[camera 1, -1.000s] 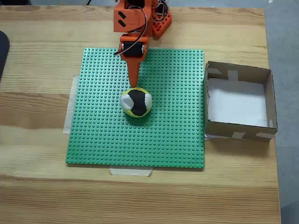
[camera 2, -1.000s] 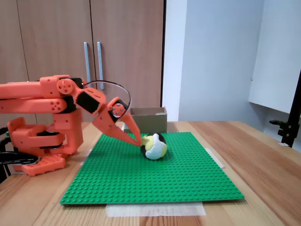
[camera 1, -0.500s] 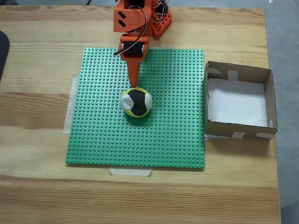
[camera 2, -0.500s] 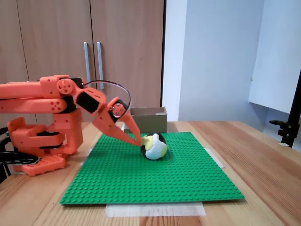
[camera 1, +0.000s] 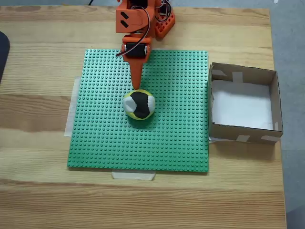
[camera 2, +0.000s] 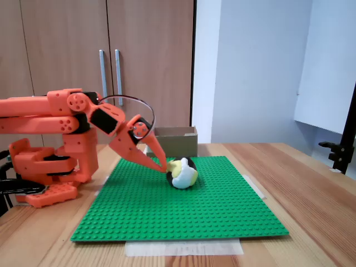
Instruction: Pick the ball and put it in the box.
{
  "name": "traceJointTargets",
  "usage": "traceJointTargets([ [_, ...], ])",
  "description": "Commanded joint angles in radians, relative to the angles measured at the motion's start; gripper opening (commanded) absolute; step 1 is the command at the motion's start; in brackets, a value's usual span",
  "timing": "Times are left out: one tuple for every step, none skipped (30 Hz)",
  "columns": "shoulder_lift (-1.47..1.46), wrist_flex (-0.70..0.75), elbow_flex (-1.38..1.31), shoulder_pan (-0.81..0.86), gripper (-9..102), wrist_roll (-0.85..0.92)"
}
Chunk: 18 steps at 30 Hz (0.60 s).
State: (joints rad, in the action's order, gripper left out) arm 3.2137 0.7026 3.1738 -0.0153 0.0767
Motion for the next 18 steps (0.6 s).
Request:
traceJointTargets([
  [0.008, -0.015, 0.029, 0.003, -1, 0.003],
  [0.008, -0.015, 0.029, 0.003, -1, 0.003],
  [0.008, -0.015, 0.029, 0.003, -1, 0.003],
  [0.008, -0.015, 0.029, 0.003, -1, 0.003],
  [0.008, -0.015, 0.029, 0.003, -1, 0.003],
  [0.008, -0.015, 0.029, 0.003, -1, 0.003],
  [0.008, -0.015, 0.029, 0.003, -1, 0.003],
  [0.008, -0.015, 0.029, 0.003, -1, 0.005],
  [0.008, -0.015, 0.029, 0.002, -1, 0.006],
  [0.008, -0.015, 0.029, 0.002, -1, 0.006],
  [0.008, -0.015, 0.029, 0.000, -1, 0.008],
  [0.008, -0.015, 0.029, -0.002, -1, 0.009],
  [0.008, -0.015, 0.029, -0.002, -1, 0.009],
  [0.008, -0.015, 0.029, -0.002, -1, 0.011],
  [0.008, -0.015, 0.029, -0.003, -1, 0.011],
  [0.008, -0.015, 0.029, -0.003, -1, 0.012],
  [0.008, -0.015, 0.029, -0.003, -1, 0.012],
  [0.008, -0.014, 0.029, -0.003, -1, 0.012],
])
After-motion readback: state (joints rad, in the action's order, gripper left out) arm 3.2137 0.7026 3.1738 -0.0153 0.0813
